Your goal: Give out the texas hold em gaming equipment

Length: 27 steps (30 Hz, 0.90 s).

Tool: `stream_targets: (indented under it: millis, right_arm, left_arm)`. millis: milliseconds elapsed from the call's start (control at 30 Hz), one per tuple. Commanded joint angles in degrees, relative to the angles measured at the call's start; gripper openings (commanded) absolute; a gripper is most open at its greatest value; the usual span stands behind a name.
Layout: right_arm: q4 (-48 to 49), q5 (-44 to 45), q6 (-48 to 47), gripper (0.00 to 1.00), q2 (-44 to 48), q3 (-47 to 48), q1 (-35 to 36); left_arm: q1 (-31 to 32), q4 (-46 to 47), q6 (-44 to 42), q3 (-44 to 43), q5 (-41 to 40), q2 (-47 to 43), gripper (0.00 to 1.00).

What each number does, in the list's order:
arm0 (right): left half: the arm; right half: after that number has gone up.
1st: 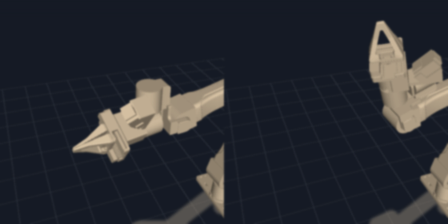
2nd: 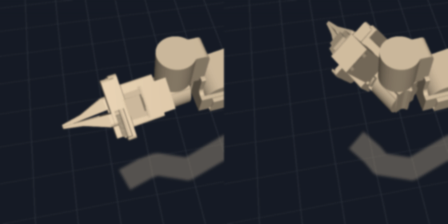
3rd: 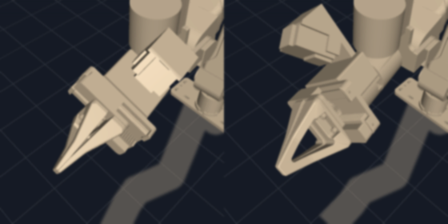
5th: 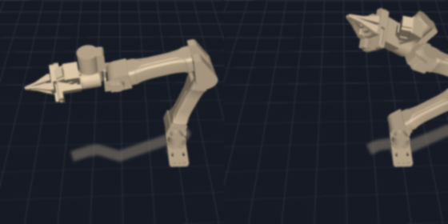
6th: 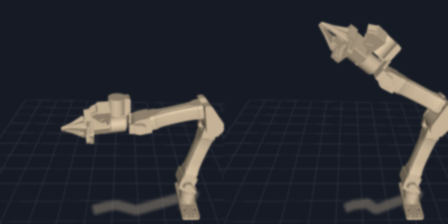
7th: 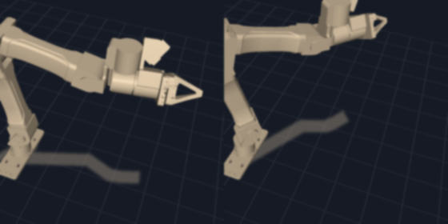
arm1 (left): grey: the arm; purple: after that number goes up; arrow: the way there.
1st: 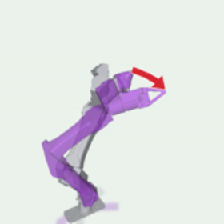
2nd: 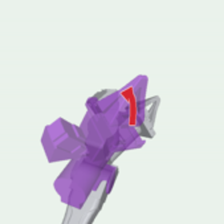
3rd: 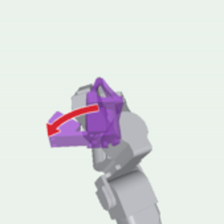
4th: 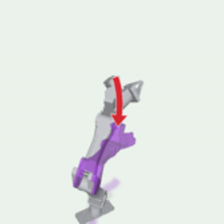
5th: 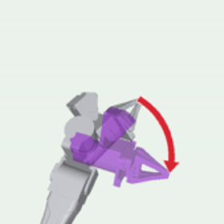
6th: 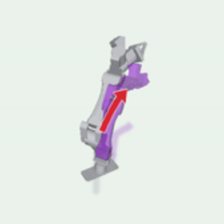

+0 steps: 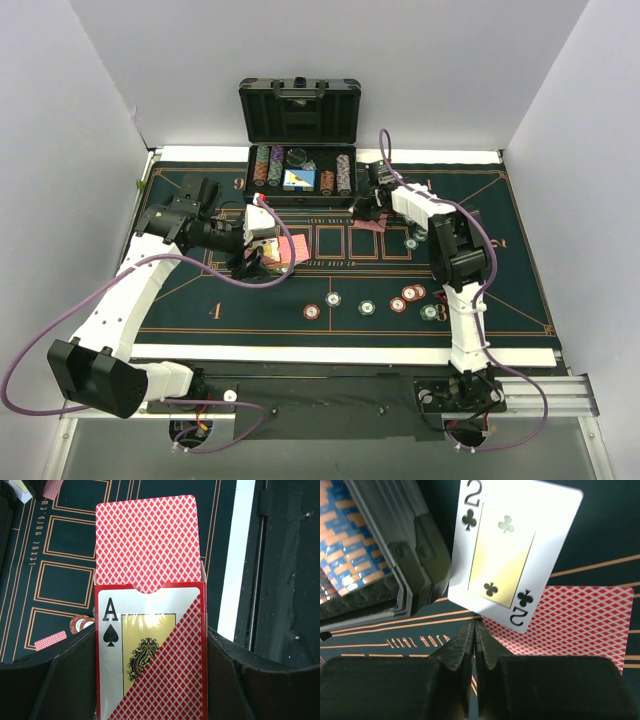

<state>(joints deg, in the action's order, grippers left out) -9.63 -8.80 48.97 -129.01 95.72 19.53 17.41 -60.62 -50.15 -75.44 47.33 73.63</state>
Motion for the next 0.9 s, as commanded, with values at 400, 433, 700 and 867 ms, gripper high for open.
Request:
stream_targets:
  millis: [400, 433, 700, 867]
  right_arm:
    - [-7.0, 7.5, -0.1, 0.00, -8.0, 13.2, -7.0]
    - [-7.7, 7.5, 0.1, 0.00, -9.1, 14.0, -7.1]
    - [-11.1, 10.5, 1.9, 0.00, -14.9, 25.6, -9.0]
    - [-11.0, 10.6, 3.2, 0.00, -17.9, 31.9, -10.1]
  left_arm:
    - [-0.5, 0.8, -1.0, -2.7, 2.1, 0.1, 0.11]
    - [-0.5, 0.7, -1.1, -2.8, 2.2, 0.2, 0.11]
    - [-1.1, 0.0, -1.5, -3.4, 2.4, 0.6, 0.10]
    - [-1.1, 0.0, -1.1, -4.0, 3.0, 0.9, 0.10]
